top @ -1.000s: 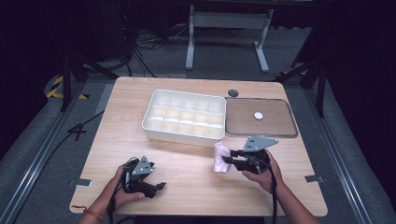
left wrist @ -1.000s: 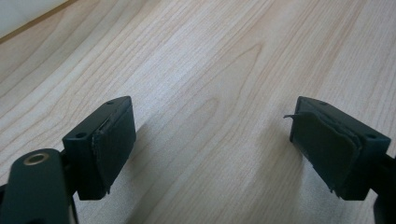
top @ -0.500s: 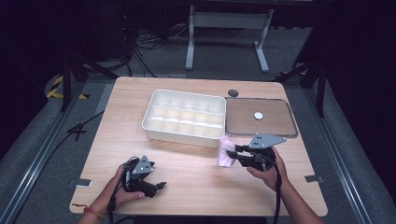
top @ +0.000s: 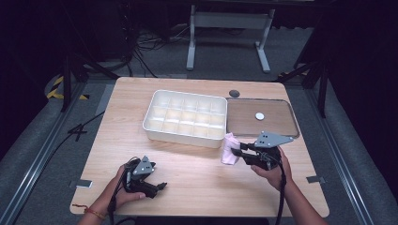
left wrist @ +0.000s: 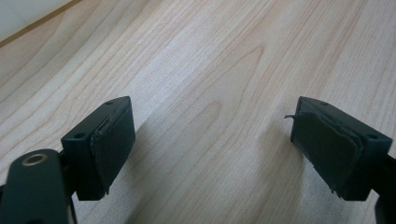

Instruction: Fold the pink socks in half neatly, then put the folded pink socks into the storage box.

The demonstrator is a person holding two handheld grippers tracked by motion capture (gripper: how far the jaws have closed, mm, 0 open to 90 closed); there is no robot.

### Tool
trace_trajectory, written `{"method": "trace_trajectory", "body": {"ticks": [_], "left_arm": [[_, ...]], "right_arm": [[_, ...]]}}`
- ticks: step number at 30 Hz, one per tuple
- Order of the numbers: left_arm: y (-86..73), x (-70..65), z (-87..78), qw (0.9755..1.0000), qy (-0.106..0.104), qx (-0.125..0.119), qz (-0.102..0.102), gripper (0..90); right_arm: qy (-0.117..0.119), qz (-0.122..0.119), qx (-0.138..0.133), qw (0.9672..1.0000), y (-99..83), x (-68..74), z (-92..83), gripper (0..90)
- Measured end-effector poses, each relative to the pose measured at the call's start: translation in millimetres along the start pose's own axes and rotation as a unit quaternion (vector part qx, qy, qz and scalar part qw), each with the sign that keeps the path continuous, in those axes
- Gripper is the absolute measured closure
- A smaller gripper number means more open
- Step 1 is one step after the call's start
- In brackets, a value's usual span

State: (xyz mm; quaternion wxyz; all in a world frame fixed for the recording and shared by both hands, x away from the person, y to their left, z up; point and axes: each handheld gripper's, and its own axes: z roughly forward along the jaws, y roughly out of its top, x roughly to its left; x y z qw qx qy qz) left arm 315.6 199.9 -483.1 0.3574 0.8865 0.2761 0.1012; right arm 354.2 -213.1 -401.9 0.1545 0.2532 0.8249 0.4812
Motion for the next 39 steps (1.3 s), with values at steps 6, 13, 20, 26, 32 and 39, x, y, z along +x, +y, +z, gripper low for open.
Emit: {"method": "trace_trajectory", "body": {"ticks": [6, 13, 20, 26, 32, 39], "left_arm": [[0.2, 0.1, 0.0, 1.0, 0.001, 0.001, 0.001, 14.1], [0.2, 0.0, 0.0, 1.0, 0.001, 0.001, 0.0, 14.1], [0.2, 0.1, 0.1, 1.0, 0.0, 0.001, 0.0, 14.1], [0.2, 0.1, 0.0, 1.0, 0.001, 0.001, 0.001, 14.1], [0.1, -0.1, 0.1, 1.0, 0.001, 0.0, -0.001, 14.1], [0.2, 0.1, 0.0, 1.0, 0.001, 0.001, 0.0, 14.1]], "right_arm": [[-0.004, -0.001, -0.001, 1.0, 1.2, -0.7, -0.5, 71.0], [-0.007, -0.005, -0.007, 0.9999, 3.9, -0.1, -2.9, 71.0], [-0.011, -0.012, -0.011, 0.9998, 8.9, -1.5, -5.2, 71.0], [-0.018, -0.013, -0.016, 0.9996, 14.2, -5.7, -6.7, 71.0], [-0.022, -0.021, -0.015, 0.9994, 18.4, -7.5, -3.4, 71.0], [-0.025, -0.022, -0.02, 0.9992, 25.5, -12.5, -0.8, 71.0]]}}
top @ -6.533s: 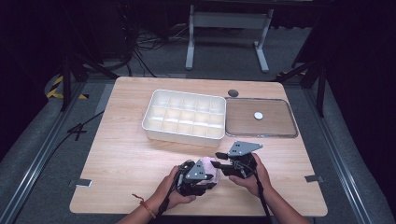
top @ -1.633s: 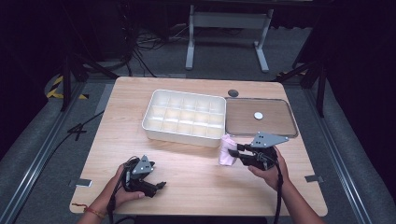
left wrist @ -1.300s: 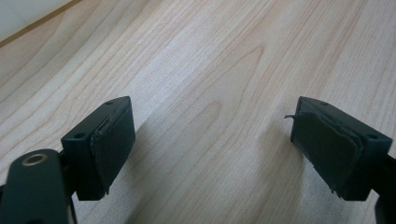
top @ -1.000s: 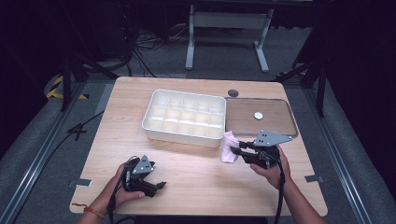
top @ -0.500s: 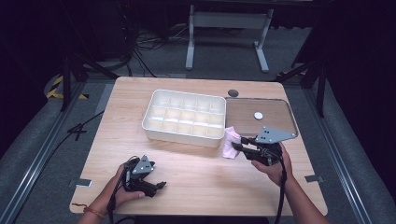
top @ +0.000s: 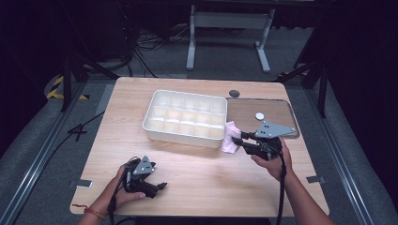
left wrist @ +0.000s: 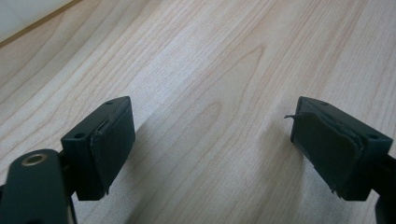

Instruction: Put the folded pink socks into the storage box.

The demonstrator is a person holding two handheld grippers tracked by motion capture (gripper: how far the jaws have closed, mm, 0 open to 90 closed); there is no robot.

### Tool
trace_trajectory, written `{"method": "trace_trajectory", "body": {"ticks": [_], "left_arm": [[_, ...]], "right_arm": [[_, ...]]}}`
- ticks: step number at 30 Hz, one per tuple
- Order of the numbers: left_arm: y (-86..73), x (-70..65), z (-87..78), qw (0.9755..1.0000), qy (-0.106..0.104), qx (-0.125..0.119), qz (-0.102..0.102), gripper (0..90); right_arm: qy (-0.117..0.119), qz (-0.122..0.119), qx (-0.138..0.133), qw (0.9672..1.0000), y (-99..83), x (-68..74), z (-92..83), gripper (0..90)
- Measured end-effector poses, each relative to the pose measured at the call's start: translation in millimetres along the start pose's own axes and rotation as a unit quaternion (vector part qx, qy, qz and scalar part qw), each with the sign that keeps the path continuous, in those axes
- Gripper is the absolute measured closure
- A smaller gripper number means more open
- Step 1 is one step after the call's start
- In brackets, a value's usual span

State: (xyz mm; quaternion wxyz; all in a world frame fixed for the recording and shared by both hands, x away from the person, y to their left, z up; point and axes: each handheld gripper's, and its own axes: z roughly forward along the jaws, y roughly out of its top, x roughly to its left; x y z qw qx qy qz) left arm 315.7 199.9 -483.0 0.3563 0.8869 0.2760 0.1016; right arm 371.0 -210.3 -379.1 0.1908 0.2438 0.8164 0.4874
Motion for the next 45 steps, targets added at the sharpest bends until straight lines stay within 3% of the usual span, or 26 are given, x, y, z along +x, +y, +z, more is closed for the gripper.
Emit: {"method": "trace_trajectory", "body": {"ticks": [24, 45], "left_arm": [[0.0, -0.2, 0.2, 1.0, 0.0, -0.001, -0.001, 14.1], [0.0, -0.2, 0.1, 1.0, 0.0, -0.001, -0.001, 14.1]], "right_arm": [[-0.025, -0.033, 0.028, 0.9987, 23.9, -19.6, 23.1, 70.8], [-0.036, -0.041, 0.037, 0.9978, 36.6, -25.7, 47.4, 70.8]]}}
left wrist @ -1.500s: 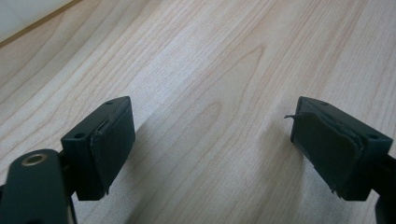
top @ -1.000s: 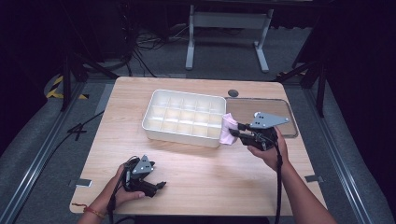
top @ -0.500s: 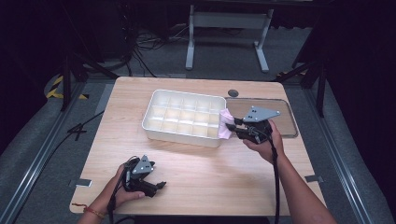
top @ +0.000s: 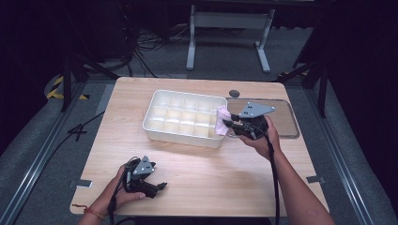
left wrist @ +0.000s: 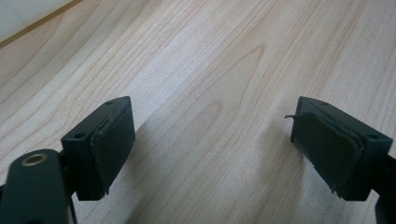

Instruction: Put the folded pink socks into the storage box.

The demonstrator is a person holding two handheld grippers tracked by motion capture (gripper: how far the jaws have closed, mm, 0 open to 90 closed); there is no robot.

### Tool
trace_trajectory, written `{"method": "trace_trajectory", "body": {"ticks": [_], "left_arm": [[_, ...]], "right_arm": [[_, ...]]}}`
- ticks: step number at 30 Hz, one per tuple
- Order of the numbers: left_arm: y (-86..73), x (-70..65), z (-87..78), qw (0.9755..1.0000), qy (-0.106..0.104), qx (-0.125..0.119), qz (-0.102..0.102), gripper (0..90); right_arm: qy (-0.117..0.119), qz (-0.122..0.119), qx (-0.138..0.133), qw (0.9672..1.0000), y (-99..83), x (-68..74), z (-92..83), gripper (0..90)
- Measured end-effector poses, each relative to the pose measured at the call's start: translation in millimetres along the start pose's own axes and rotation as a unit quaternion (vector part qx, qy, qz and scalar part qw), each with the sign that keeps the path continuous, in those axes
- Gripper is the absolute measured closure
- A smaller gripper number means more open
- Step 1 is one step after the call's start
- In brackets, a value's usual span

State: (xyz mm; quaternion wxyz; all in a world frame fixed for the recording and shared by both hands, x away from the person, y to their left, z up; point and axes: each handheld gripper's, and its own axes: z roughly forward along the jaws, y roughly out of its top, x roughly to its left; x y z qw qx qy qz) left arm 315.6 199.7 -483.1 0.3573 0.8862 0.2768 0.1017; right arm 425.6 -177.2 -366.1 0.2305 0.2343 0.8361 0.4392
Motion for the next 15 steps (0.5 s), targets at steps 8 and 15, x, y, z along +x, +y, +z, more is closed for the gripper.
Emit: {"method": "trace_trajectory", "body": {"ticks": [8, 15], "left_arm": [[-0.1, -0.1, 0.0, 1.0, 0.0, 0.0, 0.0, 14.1], [-0.2, -0.1, 0.0, 1.0, 0.0, -0.001, 0.0, 14.2]], "right_arm": [[0.0, -0.004, 0.011, 0.9999, 3.1, 0.4, 11.3, 70.8], [-0.004, -0.011, 0.026, 0.9996, 7.8, 1.4, 21.2, 70.8]]}}
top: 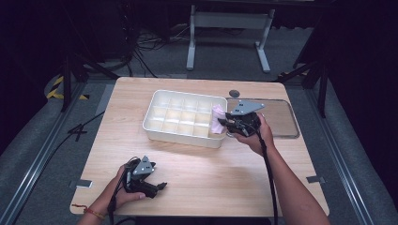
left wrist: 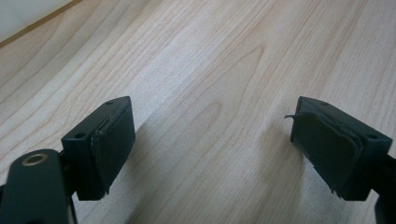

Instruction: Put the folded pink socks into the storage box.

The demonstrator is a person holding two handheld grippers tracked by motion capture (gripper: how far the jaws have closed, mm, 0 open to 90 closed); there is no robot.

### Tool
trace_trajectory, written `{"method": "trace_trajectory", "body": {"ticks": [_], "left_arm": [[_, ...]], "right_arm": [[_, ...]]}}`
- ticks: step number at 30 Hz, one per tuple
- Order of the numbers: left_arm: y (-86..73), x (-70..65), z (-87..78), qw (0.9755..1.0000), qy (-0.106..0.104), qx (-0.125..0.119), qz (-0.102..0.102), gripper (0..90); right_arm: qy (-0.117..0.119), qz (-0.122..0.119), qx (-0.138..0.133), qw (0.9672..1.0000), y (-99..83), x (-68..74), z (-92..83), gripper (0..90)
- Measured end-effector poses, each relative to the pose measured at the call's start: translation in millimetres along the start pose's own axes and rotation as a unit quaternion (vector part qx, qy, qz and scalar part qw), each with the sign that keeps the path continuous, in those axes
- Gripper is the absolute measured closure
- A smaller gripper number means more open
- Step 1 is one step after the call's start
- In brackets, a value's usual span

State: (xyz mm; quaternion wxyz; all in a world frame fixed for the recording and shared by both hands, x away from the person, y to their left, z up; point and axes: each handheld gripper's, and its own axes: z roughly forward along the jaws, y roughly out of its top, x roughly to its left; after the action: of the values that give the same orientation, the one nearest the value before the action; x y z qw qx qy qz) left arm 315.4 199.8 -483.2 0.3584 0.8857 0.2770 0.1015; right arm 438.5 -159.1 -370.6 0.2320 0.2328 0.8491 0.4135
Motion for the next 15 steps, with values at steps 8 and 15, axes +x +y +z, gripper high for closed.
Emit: {"method": "trace_trajectory", "body": {"ticks": [8, 15], "left_arm": [[-0.1, 0.0, -0.1, 1.0, 0.0, 0.0, 0.0, 14.2], [-0.1, 0.0, -0.1, 1.0, 0.0, 0.0, 0.0, 14.2]], "right_arm": [[-0.014, -0.018, 0.031, 0.9993, 0.5, 0.4, 13.6, 71.0], [-0.011, -0.024, 0.043, 0.9987, 0.5, 2.8, 19.7, 71.0]]}}
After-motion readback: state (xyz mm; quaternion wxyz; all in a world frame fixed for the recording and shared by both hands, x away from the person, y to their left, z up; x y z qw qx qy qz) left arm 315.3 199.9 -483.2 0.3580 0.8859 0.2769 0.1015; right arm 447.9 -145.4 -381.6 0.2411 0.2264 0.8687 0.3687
